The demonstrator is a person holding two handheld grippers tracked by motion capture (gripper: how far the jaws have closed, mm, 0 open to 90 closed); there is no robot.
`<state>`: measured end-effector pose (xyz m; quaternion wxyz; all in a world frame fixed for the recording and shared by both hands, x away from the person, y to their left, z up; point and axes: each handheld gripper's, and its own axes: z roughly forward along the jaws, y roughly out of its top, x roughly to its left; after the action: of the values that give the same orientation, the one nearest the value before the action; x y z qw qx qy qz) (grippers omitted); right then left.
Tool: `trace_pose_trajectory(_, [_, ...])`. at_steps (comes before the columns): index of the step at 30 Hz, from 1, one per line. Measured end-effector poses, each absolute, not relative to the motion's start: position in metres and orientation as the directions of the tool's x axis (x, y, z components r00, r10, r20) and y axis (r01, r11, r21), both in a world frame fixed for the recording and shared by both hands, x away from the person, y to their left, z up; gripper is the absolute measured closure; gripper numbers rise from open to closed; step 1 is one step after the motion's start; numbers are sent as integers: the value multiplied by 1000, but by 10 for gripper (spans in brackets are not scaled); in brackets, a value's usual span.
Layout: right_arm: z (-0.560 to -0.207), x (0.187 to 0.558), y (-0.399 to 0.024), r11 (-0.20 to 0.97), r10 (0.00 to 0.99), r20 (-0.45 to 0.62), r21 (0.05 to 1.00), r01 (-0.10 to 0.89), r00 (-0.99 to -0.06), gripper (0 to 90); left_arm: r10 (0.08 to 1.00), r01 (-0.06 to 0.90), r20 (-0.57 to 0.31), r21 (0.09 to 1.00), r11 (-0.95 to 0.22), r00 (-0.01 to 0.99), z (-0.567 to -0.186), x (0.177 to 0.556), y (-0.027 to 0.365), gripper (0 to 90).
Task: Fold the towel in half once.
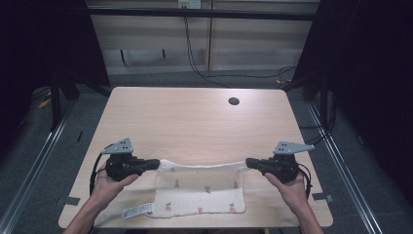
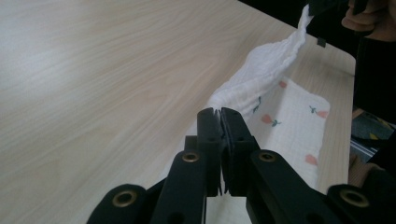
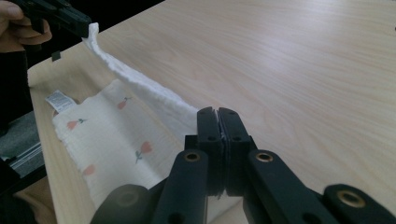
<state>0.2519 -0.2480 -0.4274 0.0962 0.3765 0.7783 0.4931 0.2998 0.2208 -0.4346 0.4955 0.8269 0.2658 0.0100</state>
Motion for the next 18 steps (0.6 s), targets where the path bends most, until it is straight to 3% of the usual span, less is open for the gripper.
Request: trace_pose_trajectory(18, [-449,216,-245,317,647,236,781,538,-725,884,416,434,-251,787,-438,874,-453,262,225,875])
